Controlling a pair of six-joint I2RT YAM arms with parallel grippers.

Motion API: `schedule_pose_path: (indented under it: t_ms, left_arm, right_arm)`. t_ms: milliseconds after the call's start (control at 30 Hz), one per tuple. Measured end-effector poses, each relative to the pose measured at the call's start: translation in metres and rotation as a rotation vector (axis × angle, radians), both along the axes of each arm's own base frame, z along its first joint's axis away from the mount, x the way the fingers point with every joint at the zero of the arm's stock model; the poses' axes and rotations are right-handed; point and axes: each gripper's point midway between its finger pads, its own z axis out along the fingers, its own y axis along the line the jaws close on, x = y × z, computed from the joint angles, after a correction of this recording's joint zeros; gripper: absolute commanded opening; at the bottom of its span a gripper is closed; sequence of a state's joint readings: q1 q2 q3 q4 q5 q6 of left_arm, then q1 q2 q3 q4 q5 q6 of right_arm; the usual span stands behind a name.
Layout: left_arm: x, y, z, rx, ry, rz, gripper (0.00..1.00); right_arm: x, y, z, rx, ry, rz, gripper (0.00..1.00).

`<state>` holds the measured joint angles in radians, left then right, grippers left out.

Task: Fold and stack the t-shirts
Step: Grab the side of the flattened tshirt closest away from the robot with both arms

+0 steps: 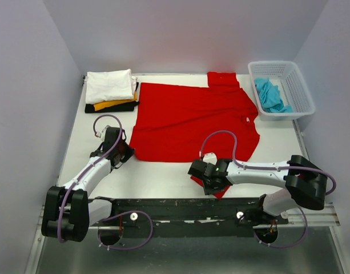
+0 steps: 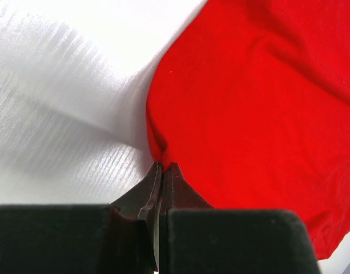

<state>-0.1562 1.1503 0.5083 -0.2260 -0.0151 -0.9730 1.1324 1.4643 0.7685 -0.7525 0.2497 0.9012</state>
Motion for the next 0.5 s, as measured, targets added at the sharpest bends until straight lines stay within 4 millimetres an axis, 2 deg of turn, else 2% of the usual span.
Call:
schedule_pose_path:
  t_ms: [67,100,133,500]
  left_arm:
    - [0.000,0.000,0.000,0.000,0.000,0.000,0.00]
    - [0.000,0.000,0.000,0.000,0.000,0.000,0.00]
    - [0.000,0.000,0.000,0.000,0.000,0.000,0.00]
    - [-0.012,0.002,-0.003,-0.005,0.018,0.014,0.00]
  right_arm:
    - [0.002,0.002,0.000,0.006,-0.005,-0.004,0.20]
    - [0.003,0.002,0.000,0.007,-0.008,-0.005,0.13]
    - [0.004,0.001,0.000,0.006,-0.014,-0.006,0.02]
    - [0.008,-0.030,0.014,-0.074,-0.074,-0.009,0.01]
